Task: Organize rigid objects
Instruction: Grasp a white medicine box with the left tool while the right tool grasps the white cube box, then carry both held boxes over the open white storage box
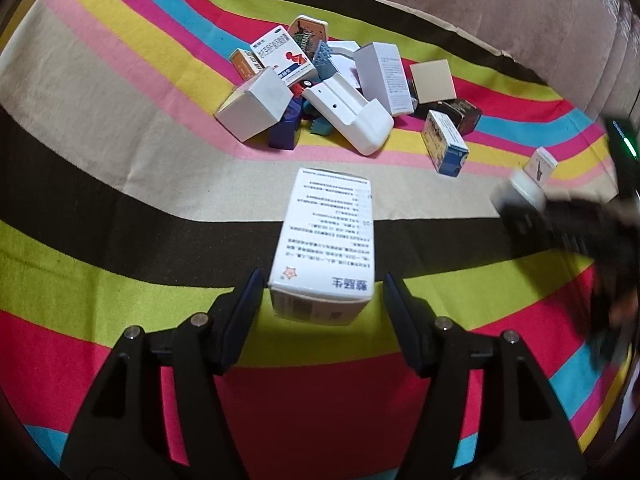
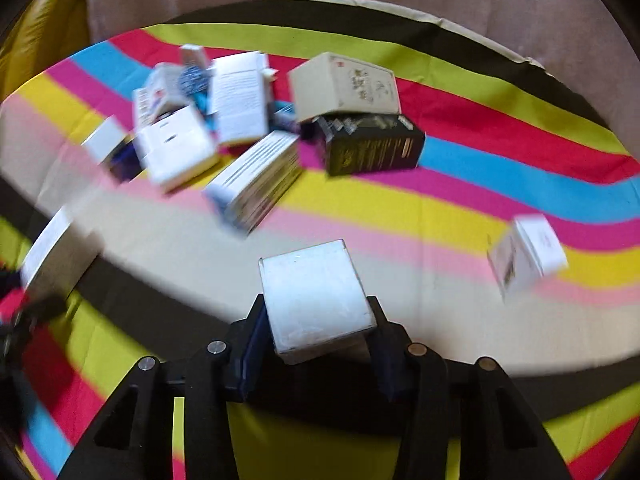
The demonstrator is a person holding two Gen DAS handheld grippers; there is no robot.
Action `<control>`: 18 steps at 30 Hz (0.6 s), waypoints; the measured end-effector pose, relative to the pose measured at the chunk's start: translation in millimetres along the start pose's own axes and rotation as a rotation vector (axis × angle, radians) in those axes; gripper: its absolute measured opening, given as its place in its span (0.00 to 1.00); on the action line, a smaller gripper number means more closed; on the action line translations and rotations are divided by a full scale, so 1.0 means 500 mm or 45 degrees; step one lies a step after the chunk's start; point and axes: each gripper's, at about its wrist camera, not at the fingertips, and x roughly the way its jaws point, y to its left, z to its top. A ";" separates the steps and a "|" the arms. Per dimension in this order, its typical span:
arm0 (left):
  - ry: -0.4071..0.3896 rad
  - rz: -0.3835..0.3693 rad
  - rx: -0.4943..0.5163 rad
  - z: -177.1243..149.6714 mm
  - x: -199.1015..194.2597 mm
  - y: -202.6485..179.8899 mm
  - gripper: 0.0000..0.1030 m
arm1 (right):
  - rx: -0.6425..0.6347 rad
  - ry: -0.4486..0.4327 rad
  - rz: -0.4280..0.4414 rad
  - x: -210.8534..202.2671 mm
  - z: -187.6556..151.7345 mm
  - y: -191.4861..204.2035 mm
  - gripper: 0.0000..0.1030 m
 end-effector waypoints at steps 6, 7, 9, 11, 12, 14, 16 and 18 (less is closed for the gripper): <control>0.008 0.107 -0.005 0.015 0.016 -0.008 0.64 | 0.056 -0.031 -0.024 -0.075 -0.085 0.051 0.45; 0.012 0.122 0.000 0.018 0.020 -0.011 0.64 | 0.072 -0.033 -0.029 -0.083 -0.096 0.058 0.45; 0.030 0.159 0.032 0.028 0.033 -0.021 0.64 | 0.085 -0.029 -0.034 -0.090 -0.106 0.058 0.45; 0.027 0.170 0.066 0.036 0.043 -0.030 0.55 | 0.089 -0.026 -0.035 -0.096 -0.114 0.060 0.45; 0.017 0.163 0.070 0.037 0.045 -0.030 0.47 | 0.092 -0.024 -0.038 -0.099 -0.117 0.063 0.45; 0.027 0.155 0.079 0.041 0.044 -0.031 0.42 | 0.097 -0.022 -0.035 -0.111 -0.136 0.067 0.45; 0.032 0.107 0.045 0.030 0.031 -0.031 0.42 | 0.102 -0.022 -0.035 -0.119 -0.145 0.071 0.45; 0.037 0.090 0.030 0.013 0.014 -0.034 0.42 | 0.115 -0.022 -0.032 -0.126 -0.155 0.073 0.45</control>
